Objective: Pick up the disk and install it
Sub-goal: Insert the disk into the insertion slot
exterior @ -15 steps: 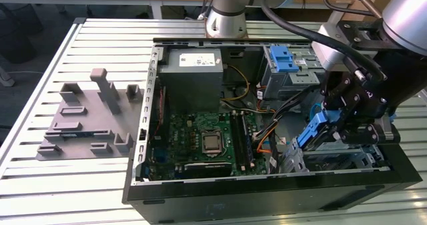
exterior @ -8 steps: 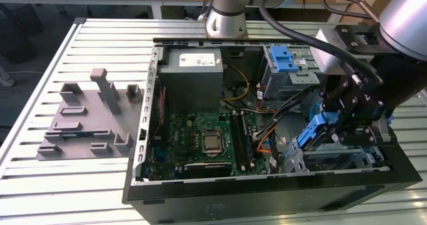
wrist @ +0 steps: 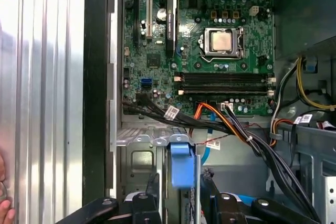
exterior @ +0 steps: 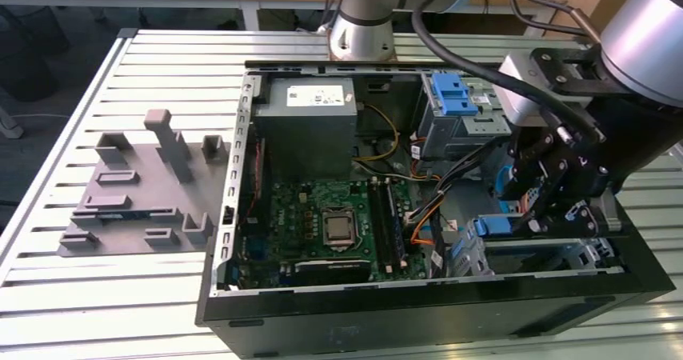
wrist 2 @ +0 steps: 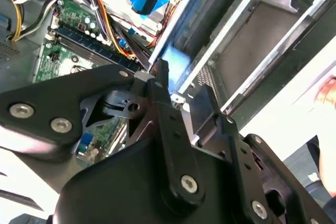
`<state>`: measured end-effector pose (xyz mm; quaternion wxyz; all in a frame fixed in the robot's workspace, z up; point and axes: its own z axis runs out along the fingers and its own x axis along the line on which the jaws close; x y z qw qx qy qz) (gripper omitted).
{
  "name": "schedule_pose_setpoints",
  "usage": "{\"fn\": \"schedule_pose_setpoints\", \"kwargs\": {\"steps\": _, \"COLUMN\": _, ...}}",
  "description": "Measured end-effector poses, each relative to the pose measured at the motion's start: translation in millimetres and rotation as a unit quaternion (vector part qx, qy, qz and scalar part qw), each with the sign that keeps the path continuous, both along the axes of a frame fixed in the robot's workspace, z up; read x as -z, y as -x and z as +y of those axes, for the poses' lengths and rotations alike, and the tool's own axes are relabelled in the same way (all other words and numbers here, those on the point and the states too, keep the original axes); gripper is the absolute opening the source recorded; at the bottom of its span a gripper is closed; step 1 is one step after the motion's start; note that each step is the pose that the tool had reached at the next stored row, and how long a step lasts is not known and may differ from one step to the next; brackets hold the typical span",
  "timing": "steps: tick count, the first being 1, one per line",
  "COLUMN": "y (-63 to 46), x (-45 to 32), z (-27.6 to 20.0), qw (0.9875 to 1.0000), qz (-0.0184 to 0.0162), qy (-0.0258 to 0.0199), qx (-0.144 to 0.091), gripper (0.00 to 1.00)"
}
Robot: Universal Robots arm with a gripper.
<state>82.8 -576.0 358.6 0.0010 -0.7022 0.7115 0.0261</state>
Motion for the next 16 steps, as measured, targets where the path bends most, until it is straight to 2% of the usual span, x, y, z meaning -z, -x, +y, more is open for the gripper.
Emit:
{"fn": "schedule_pose_setpoints", "kwargs": {"steps": 7, "y": 0.0, "x": 4.9, "z": 0.0, "qw": 1.0000, "qz": 0.0000, "qy": 0.0002, "qx": 0.000, "gripper": 0.42}}
{"fn": "schedule_pose_setpoints", "kwargs": {"steps": 9, "y": 0.0, "x": 6.0, "z": 0.0, "qw": 1.0000, "qz": 0.0000, "qy": 0.0004, "qx": 0.000, "gripper": 0.30}}
{"fn": "schedule_pose_setpoints", "kwargs": {"steps": 10, "y": 0.0, "x": 6.5, "z": 0.0, "qw": 1.0000, "qz": 0.0000, "qy": 0.0005, "qx": 0.000, "gripper": 0.30}}
{"fn": "schedule_pose_setpoints", "kwargs": {"steps": 12, "y": 0.0, "x": 7.4, "z": 0.0, "qw": 1.0000, "qz": 0.0000, "qy": 0.0010, "qx": 0.000, "gripper": 0.18}}
{"fn": "schedule_pose_setpoints", "kwargs": {"steps": 16, "y": -0.1, "x": 8.9, "z": 0.0, "qw": 1.0000, "qz": 0.0000, "qy": 0.0025, "qx": 0.000, "gripper": 0.11}}
